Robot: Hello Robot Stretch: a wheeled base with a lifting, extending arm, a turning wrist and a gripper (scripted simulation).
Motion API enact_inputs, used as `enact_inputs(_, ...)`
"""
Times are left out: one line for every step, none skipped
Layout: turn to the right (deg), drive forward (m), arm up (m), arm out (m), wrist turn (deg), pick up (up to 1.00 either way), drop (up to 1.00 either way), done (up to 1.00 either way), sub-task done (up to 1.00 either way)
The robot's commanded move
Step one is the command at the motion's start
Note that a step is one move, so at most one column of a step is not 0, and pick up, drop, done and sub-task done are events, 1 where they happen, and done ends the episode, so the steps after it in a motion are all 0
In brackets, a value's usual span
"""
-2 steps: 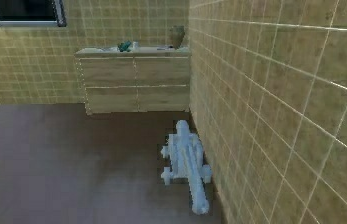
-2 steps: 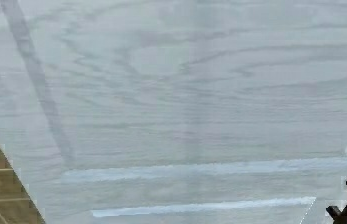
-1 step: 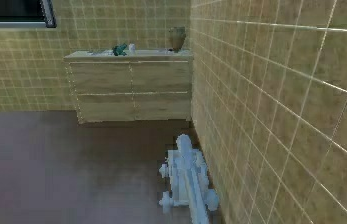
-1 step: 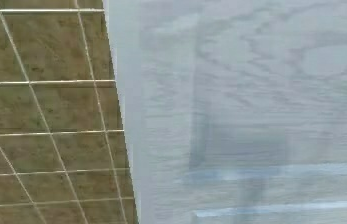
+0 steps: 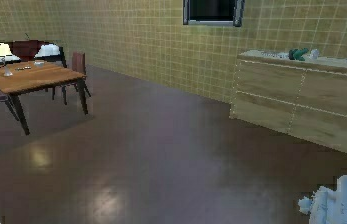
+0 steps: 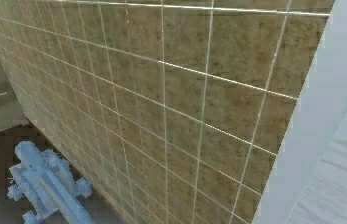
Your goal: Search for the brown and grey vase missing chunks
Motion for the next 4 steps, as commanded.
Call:
enact_inputs(-3.0,0.00,0.00,0.00,0.0,0.00,0.00,0.00,0.00)
enact_inputs(42.0,0.00,0.00,0.00,0.0,0.00,0.00,0.00,0.00)
enact_inputs(0.0,0.15,0.00,0.00,0.0,0.00,0.00,0.00,0.00)
enact_inputs(-45.0,0.00,0.00,0.00,0.0,0.00,0.00,0.00,0.00)
